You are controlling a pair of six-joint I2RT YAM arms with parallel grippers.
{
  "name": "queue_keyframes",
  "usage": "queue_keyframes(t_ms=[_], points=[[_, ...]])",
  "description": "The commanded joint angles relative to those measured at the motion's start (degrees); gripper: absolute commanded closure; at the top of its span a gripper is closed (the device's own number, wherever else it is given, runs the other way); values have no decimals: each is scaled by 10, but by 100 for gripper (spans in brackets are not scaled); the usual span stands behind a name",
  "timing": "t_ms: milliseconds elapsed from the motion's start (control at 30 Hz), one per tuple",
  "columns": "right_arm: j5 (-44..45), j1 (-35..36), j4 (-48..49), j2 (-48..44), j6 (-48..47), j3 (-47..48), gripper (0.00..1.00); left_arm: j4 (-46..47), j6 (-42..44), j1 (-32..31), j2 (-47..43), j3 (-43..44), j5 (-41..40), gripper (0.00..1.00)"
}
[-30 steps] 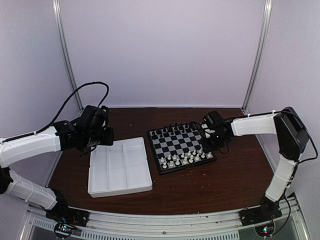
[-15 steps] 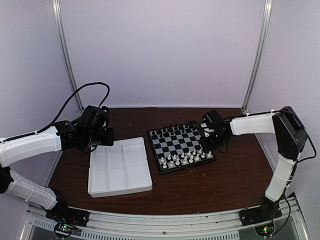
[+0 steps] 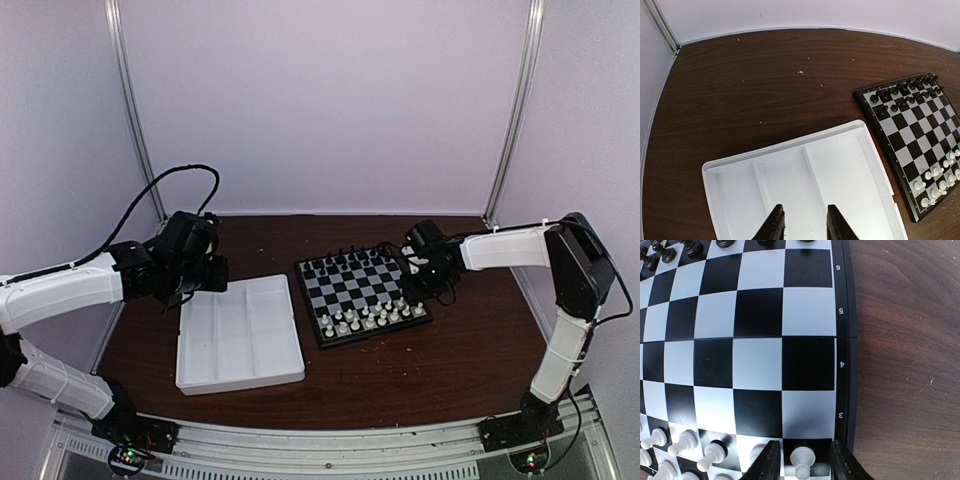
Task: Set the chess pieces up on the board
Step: Place the chess piece on the chessboard.
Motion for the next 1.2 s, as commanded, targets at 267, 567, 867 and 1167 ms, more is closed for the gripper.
queue_keyframes(t_ms=[267, 567, 867, 1167], points=[[96, -4, 49, -176, -16, -38, 62, -13, 34, 4, -27, 24, -54, 70], [317, -8, 270, -396, -34, -216, 16, -48, 68, 40, -89, 12, -108, 61], [402, -10, 328, -389, -131, -259, 0, 33, 141, 47, -131, -51, -176, 3], [375, -68, 358, -359, -182, -278, 0, 185, 344, 82, -49, -119, -165, 2]])
